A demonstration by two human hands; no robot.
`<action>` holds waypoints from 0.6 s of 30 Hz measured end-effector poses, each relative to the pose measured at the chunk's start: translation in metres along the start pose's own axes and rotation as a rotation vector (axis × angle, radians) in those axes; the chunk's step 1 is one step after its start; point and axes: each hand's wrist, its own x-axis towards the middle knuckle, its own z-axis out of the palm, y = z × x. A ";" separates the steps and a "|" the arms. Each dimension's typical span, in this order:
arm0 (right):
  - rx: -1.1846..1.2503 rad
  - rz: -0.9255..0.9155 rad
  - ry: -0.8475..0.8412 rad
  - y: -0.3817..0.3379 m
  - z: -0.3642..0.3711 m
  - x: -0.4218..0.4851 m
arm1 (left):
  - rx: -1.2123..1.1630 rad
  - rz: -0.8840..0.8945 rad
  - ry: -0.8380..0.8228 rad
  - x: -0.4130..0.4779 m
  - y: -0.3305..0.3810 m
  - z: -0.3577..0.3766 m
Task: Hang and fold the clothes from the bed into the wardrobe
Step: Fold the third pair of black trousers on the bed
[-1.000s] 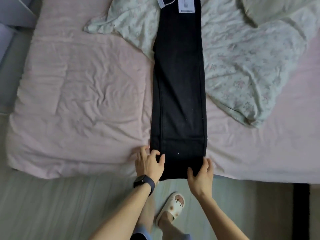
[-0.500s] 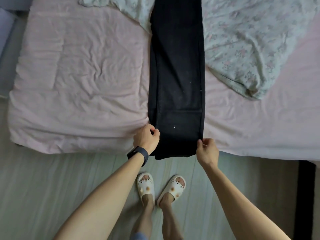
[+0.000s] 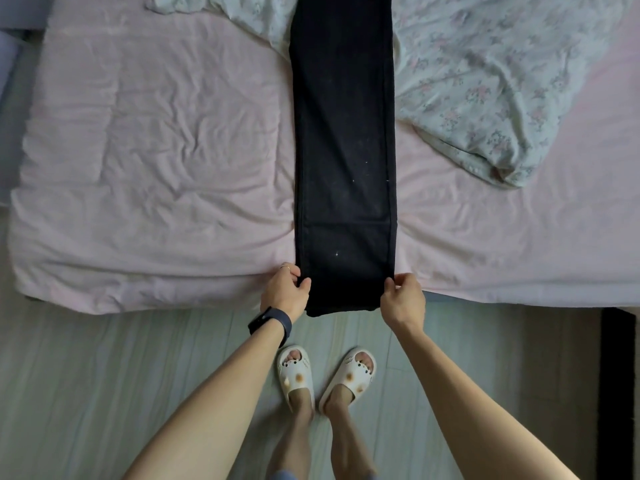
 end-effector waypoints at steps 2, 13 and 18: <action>0.045 -0.034 -0.007 0.004 0.001 0.000 | -0.036 -0.034 0.004 0.000 -0.007 0.002; 0.092 -0.045 -0.193 0.021 -0.003 -0.008 | -0.106 -0.009 -0.154 -0.008 -0.034 0.011; -0.010 -0.091 -0.285 0.038 -0.011 -0.028 | -0.091 0.010 -0.175 -0.036 -0.045 0.010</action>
